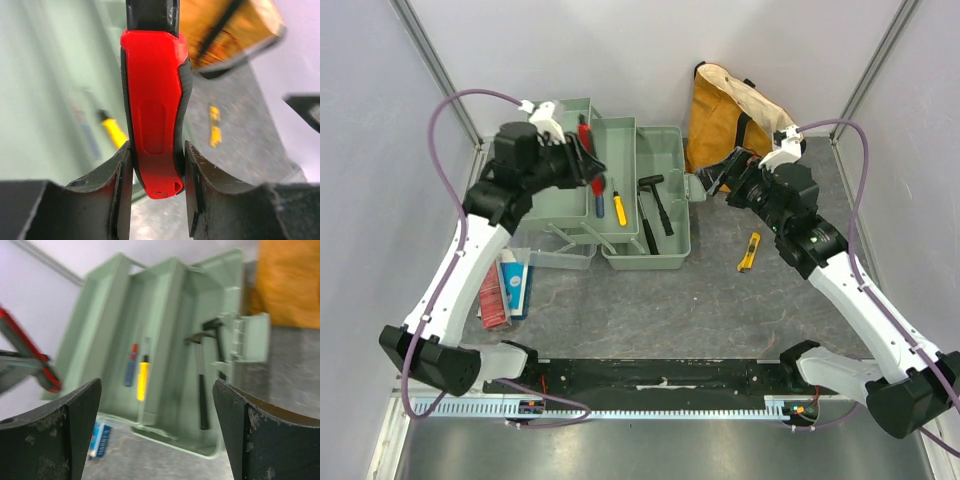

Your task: Pack the tool kit

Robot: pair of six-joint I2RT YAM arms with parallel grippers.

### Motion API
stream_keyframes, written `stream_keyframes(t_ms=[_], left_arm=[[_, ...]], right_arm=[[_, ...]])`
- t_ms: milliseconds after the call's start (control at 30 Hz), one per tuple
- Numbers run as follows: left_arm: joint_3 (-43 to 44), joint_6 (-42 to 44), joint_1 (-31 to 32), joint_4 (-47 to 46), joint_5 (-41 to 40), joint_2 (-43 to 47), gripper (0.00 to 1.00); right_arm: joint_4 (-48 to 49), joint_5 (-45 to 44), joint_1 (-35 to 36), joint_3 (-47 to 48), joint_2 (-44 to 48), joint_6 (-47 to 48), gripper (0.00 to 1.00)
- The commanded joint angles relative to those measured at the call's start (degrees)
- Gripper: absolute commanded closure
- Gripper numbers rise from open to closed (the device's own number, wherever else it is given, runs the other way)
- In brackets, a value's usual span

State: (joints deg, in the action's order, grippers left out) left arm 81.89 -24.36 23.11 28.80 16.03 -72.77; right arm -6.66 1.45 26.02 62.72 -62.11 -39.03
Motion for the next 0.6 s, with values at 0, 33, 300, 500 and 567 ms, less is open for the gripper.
stream_keyframes(t_ms=[0,33,300,500,567], left_arm=[[8.0,9.1,-7.2,8.4,-6.5,-3.9,0.98],[10.5,10.7,-8.2,10.3,-7.5,-5.6,0.98],[21.6,18.1,-14.0,22.3,-12.6,-17.7,0.98],[25.8,22.2,-15.6,28.3,-18.1,-24.1,0.98],[26.1,22.6,-15.8,29.3,-19.6,-25.1,0.98]], right_arm=[[-9.9,-12.3,-0.3,-2.2,-1.0,4.2,0.02],[-10.3,-13.1,-0.4,-3.3,-1.2,4.3,0.02],[-15.7,-23.3,-1.7,-8.7,-3.5,3.5,0.03],[-17.9,-28.6,-4.1,-12.3,-6.5,4.1,0.03],[-18.0,-29.2,-5.2,-13.2,-8.8,4.4,0.06]])
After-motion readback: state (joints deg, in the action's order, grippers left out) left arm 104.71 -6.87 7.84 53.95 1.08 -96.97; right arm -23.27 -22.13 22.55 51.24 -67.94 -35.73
